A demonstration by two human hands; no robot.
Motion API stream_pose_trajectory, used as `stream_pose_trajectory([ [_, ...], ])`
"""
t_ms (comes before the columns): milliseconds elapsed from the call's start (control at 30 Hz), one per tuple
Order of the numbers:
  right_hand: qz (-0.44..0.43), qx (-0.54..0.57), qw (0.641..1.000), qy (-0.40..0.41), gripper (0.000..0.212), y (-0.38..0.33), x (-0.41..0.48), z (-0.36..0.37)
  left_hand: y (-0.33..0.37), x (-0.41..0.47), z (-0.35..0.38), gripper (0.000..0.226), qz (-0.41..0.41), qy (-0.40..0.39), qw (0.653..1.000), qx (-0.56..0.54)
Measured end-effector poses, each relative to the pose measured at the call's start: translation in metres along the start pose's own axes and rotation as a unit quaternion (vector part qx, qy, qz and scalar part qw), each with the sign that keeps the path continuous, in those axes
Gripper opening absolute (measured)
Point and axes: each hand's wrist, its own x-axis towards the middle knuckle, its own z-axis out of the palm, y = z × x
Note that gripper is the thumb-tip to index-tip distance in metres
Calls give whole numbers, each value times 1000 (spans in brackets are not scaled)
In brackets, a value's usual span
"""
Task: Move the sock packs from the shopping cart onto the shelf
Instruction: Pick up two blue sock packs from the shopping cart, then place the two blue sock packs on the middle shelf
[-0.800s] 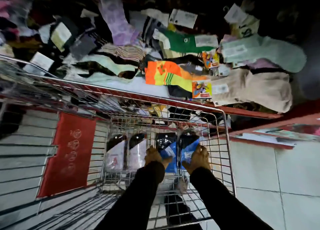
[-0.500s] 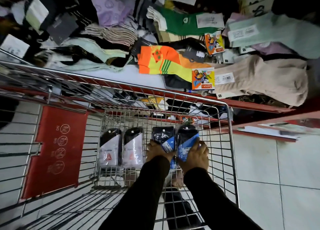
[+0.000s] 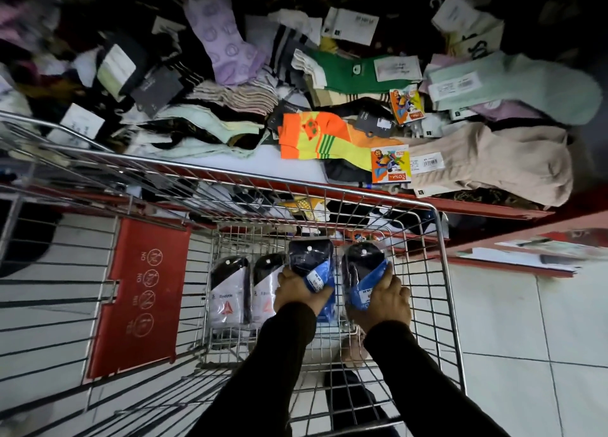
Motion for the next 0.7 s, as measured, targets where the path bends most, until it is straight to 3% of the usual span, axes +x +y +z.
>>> stream_pose_trajectory([
  [200,6,85,996,31,147,-20,-44,-59,2,-46,-68,75,62,67,995,-32],
  [367,-15,148,982,113,144,-43,-91,-123,3,-85,-134,88,119,130,981,-76],
  [533,-54,220,941,250,134,-65,-130,-179,13,-119,-198,98,238,203,939,-140],
  [700,-105,277,907,300,128,-86,-154,-220,20,-145,-254,107,308,247,905,-157],
])
